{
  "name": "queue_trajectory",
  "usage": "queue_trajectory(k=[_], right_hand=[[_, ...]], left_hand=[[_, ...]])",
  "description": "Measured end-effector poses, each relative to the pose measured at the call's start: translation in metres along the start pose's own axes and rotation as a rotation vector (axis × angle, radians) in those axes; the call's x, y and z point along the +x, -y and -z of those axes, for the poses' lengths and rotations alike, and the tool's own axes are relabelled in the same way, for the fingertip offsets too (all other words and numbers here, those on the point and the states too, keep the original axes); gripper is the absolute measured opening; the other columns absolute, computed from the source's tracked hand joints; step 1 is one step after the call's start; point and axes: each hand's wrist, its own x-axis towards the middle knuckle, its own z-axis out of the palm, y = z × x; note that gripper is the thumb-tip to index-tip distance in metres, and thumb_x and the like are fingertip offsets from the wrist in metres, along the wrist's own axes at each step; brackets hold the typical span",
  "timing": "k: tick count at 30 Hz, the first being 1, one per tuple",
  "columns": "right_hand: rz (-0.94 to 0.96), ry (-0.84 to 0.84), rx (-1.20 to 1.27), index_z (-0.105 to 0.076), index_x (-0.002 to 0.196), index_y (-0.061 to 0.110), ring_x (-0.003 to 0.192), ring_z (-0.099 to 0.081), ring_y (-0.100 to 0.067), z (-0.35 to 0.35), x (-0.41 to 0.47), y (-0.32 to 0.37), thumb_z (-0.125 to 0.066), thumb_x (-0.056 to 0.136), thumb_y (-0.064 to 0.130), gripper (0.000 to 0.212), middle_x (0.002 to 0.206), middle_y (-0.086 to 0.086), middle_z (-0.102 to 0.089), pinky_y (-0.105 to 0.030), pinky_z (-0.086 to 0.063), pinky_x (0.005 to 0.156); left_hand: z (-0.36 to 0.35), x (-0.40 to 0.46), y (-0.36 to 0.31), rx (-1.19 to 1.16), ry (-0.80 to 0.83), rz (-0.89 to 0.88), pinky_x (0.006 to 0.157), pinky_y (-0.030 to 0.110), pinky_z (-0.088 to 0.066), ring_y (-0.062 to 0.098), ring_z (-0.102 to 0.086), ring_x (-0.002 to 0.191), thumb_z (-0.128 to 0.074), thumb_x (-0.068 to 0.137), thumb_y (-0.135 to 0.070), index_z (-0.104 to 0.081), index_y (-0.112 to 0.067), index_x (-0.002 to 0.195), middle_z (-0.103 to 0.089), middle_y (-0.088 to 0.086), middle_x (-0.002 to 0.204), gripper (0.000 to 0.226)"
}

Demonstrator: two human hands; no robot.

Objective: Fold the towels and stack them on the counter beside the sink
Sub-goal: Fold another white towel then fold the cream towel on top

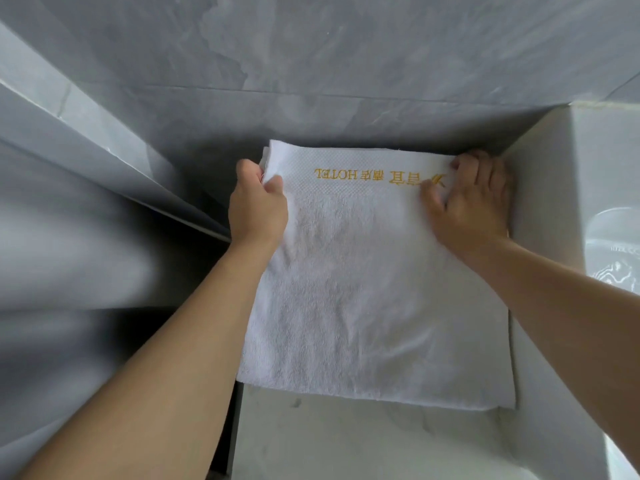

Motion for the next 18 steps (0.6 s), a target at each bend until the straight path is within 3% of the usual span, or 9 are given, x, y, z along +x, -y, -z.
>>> queue_trajectory(k=[3,7,10,13,16,18], right_hand=[[0.032,-0.069,0.084,-0.051,0.120,0.009,0.126,-0.041,-0.035,-0.007,-0.009,-0.008,-0.044,0.088,0.045,0.048,0.134,-0.013,-0.049,-0.050,-0.028,0.111],[0.058,-0.175,0.091,-0.054,0.113,0.008,0.113,-0.042,-0.031,0.000,-0.008,-0.005,-0.050,0.086,0.034,0.037,0.121,-0.016,-0.053,-0.046,-0.031,0.106],[0.275,-0.226,0.135,-0.058,0.114,0.005,0.109,-0.045,-0.034,0.010,-0.002,0.004,-0.052,0.085,0.029,0.038,0.117,-0.021,-0.053,-0.044,-0.032,0.099],[0.570,-0.007,0.181,-0.055,0.127,0.004,0.115,-0.049,-0.040,0.006,-0.003,0.002,-0.047,0.090,0.036,0.050,0.126,-0.020,-0.052,-0.048,-0.034,0.104],[0.579,0.151,0.079,-0.041,0.146,0.011,0.137,-0.036,-0.036,0.000,-0.004,-0.004,-0.038,0.092,0.047,0.064,0.148,-0.015,-0.040,-0.051,-0.022,0.116],[0.527,0.195,0.029,-0.031,0.153,0.017,0.146,-0.023,-0.031,0.000,-0.004,-0.005,-0.030,0.094,0.049,0.067,0.158,-0.011,-0.028,-0.048,-0.013,0.120]], left_hand=[[-0.009,-0.002,0.005,0.086,-0.062,-0.054,0.065,0.034,-0.033,0.025,-0.049,0.076,-0.043,0.105,-0.022,-0.041,-0.007,0.109,-0.051,0.001,0.086,0.015],[-0.015,-0.003,0.010,0.123,-0.113,-0.063,0.070,0.035,-0.036,0.031,-0.056,0.087,-0.039,0.107,-0.022,-0.047,-0.002,0.120,-0.059,0.010,0.094,0.026],[-0.016,-0.002,0.013,0.154,-0.110,-0.071,0.071,0.035,-0.037,0.034,-0.060,0.093,-0.038,0.107,-0.024,-0.049,-0.002,0.121,-0.059,0.009,0.095,0.028],[-0.014,0.000,0.013,0.162,-0.098,-0.081,0.070,0.035,-0.037,0.033,-0.061,0.093,-0.037,0.107,-0.025,-0.049,-0.002,0.121,-0.056,0.007,0.094,0.029],[-0.014,-0.001,0.009,0.179,-0.103,-0.056,0.071,0.035,-0.035,0.032,-0.059,0.100,-0.039,0.105,-0.022,-0.048,-0.004,0.124,-0.058,0.008,0.103,0.028],[-0.019,-0.013,0.004,0.354,-0.212,-0.175,0.081,0.041,-0.039,0.035,-0.054,0.113,-0.047,0.095,-0.019,-0.047,-0.007,0.133,-0.056,0.014,0.124,0.039]])
